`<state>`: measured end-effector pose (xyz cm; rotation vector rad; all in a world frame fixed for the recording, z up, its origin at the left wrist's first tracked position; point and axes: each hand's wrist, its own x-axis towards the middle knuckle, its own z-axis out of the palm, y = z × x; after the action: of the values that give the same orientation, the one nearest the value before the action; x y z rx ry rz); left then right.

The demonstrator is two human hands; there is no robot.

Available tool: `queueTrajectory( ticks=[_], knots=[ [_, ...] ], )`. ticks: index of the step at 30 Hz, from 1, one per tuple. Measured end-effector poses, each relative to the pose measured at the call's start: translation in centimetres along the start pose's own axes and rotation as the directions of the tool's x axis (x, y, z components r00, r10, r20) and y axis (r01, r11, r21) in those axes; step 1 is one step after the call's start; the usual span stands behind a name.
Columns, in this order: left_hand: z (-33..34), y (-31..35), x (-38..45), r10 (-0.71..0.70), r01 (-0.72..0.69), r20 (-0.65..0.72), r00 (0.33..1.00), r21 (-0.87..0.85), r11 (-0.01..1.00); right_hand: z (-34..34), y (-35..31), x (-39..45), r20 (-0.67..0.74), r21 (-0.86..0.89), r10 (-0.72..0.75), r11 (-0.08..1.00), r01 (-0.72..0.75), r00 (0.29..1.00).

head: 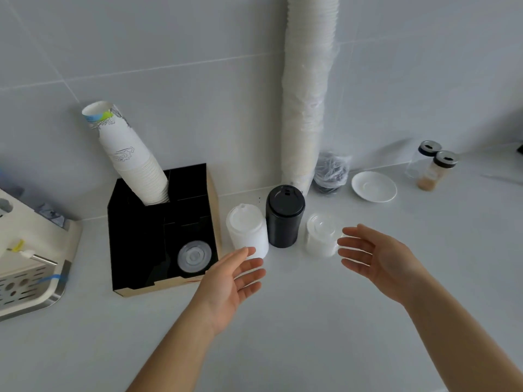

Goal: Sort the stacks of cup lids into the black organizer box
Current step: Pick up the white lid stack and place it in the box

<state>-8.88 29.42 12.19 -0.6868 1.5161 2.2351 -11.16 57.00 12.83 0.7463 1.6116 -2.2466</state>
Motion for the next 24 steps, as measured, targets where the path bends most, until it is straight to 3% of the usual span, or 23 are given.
queueTrajectory(
  ticks=[6, 20, 24],
  knots=[
    [3.2, -0.9, 2.5, -0.056, 0.057, -0.011, 0.998, 0.078, 0.995, -2.4, -0.9, 2.5, -0.057, -0.162, -0.094, 0.983, 0.083, 0.994],
    [9.2, -5.3, 11.3, -0.174, 0.194, -0.086, 0.981, 0.387, 0.901, -4.9, 0.9, 13.3, -0.079, -0.502, -0.068, 0.865, 0.019, 0.995],
    [9.9, -6.1, 13.7, -0.21, 0.233, -0.1, 0.973, 0.4, 0.887, -4.2, 1.3, 15.1, -0.047, -0.517, -0.028, 0.856, -0.001, 0.998]
  ],
)
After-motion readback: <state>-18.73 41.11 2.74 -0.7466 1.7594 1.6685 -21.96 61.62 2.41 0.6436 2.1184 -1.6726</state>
